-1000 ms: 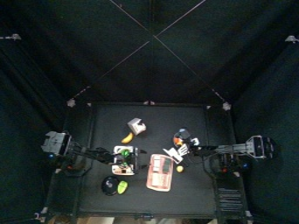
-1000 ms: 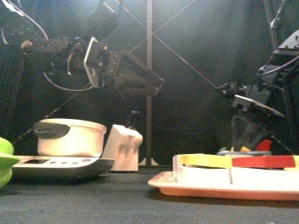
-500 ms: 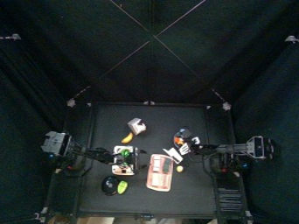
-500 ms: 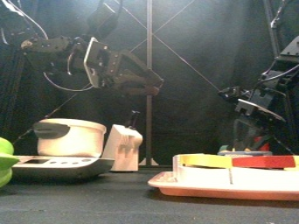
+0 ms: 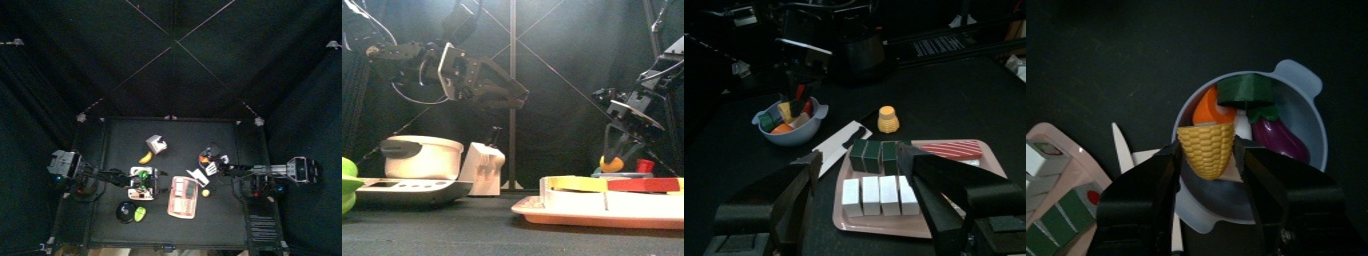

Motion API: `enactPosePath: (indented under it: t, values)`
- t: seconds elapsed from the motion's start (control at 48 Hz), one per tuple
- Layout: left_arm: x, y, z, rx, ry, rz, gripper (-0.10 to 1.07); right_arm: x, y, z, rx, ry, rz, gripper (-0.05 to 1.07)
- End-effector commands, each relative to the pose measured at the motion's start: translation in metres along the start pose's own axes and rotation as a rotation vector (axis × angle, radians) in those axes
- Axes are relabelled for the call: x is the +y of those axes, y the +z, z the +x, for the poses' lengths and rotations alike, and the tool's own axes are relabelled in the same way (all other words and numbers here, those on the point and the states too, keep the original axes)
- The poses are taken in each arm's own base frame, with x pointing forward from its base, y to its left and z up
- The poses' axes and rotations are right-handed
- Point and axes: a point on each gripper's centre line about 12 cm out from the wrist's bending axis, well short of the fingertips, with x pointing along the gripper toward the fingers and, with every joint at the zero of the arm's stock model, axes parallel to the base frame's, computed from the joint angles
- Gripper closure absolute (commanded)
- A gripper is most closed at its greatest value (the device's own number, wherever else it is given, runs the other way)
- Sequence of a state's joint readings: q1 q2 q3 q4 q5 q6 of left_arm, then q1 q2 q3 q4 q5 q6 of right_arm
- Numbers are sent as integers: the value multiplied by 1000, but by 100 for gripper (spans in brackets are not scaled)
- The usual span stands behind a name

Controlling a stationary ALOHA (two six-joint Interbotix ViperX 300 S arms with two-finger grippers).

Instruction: Grab corn top

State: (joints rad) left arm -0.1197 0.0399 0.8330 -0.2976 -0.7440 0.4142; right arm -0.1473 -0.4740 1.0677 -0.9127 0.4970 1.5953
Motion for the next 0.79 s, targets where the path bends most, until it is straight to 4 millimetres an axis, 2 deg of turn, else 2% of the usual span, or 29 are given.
enactPosePath:
  t: [0.0,0.146,0.438,0.771]
  values:
    - [1,6,1,-23,7,-4,2,9,8,-10,-32,42,3,35]
    - [1,5,0,-20,6,-2,2,18,6,-16,-35,79,-20,36]
    - [2,4,0,-17,11,-9,2,21,5,-17,-34,88,-26,36]
    - [5,5,1,-9,41,-44,2,46,15,-29,-58,171,-38,36]
